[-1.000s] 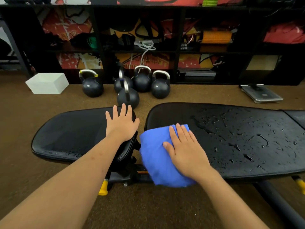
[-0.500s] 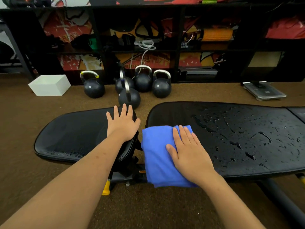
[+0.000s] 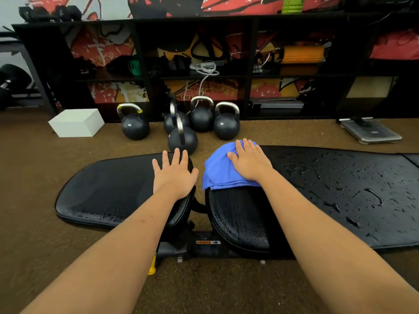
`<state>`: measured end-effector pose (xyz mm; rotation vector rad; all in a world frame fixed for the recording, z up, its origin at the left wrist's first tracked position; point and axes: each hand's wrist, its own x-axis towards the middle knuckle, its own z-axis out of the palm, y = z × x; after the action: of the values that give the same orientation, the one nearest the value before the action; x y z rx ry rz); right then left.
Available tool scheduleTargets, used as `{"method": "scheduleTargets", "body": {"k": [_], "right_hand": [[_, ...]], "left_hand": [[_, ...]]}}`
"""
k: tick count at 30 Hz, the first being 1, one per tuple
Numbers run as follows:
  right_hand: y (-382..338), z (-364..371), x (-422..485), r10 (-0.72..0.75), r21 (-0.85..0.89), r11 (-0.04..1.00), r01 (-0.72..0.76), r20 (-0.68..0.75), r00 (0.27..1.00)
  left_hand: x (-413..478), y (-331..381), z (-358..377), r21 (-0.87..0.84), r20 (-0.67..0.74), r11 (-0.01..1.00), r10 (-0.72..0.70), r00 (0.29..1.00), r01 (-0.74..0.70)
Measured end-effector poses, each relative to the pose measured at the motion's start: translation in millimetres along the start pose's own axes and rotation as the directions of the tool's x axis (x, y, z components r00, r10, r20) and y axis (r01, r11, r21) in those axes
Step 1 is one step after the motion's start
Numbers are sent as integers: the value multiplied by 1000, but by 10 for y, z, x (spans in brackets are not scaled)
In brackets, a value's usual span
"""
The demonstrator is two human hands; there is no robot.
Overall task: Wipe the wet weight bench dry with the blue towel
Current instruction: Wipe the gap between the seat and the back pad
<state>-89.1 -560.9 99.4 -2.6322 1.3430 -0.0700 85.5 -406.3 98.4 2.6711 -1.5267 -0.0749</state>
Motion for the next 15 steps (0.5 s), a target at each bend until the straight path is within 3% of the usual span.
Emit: {"method": "scheduleTargets", "body": {"k": [6, 9, 15], "right_hand": [[-102, 139, -1051, -28, -10, 1000, 27, -92, 995], [-123, 122, -1535, -57, -17, 998, 56, -60, 997], [-17, 117, -728, -31, -28, 999, 29, -59, 998]], "left_hand": [[13, 3, -13, -8, -7, 1000, 14, 1000, -14], [24, 5, -11, -2, -14, 1000, 15, 1000, -15], [10, -2, -1, -2, 3, 1000, 7, 1000, -7]]}}
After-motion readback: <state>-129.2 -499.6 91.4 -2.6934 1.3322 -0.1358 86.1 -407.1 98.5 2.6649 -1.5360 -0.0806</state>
